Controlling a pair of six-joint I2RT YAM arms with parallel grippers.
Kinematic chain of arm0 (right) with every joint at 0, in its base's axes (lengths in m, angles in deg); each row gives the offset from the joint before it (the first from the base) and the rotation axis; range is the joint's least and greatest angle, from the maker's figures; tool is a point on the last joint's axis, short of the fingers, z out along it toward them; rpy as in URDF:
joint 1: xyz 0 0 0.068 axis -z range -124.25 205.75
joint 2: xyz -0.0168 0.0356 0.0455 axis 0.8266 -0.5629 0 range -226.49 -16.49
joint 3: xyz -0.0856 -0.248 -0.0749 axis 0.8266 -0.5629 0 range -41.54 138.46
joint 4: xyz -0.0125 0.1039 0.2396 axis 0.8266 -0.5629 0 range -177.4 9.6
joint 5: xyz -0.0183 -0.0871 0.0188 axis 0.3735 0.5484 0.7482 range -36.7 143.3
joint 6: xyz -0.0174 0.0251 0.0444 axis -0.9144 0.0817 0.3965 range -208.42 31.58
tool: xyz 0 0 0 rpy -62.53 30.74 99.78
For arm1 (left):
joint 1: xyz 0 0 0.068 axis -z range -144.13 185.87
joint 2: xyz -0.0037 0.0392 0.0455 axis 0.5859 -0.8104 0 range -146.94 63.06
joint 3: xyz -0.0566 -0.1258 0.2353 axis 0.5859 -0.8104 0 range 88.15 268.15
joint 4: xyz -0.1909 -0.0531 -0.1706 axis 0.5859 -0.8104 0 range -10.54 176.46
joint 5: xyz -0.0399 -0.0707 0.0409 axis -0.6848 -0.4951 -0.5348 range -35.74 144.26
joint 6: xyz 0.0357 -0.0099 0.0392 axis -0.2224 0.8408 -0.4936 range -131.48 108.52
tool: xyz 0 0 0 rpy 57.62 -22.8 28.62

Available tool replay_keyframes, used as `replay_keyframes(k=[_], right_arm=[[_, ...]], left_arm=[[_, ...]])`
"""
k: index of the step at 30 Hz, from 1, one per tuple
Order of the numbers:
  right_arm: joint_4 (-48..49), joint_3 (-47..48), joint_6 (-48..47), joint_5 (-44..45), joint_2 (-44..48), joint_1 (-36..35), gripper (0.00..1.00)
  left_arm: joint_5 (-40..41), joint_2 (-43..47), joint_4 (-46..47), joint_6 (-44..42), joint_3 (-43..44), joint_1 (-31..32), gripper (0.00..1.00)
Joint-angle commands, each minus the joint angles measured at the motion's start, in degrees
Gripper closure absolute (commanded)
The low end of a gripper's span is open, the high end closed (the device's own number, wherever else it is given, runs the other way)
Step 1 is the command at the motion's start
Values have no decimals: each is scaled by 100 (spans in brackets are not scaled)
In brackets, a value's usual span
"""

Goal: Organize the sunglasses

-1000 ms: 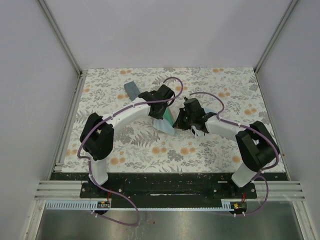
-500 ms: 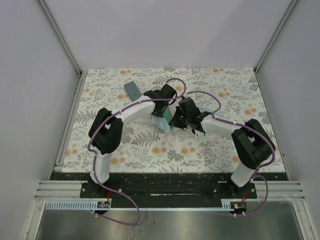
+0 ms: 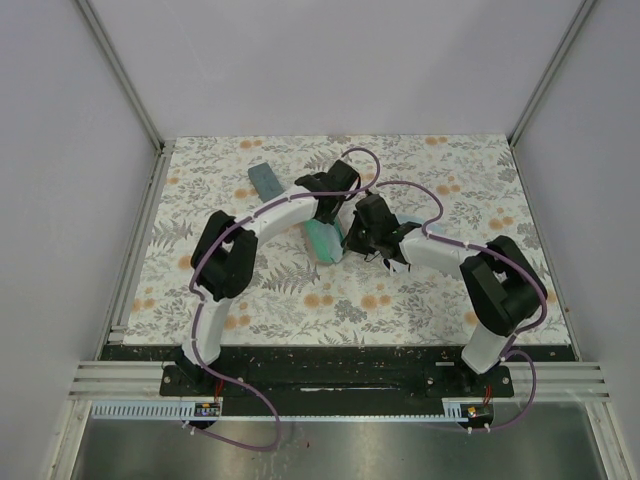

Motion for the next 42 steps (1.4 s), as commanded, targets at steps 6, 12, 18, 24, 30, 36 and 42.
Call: replay_keyframes(k=[6,12,18,24,30,36,42], right_arm=[[94,230,46,500,-93,-42,100],[94,141,46,764,-75,-51,100],[7,194,11,843,-233,-42,99],[-248,317,-33,1018,-260,-42,77],[-442,300,-226,1274,82,-42,66],[-503,317,-481,1265,267,2,66],[-574,501,-744,686,189,326,65]], left_arm=[[15,-504,158,-306,761,-20,100],[-64,-786,185,-358,990,-20,100],[-65,-1067,211,-429,1245,-20,100],[128,-1252,229,-543,1430,-20,97],[-151,-971,290,-517,1211,-20,69],[-513,-593,317,-385,1175,-20,57],[-557,-339,-148,-253,1535,-37,47]])
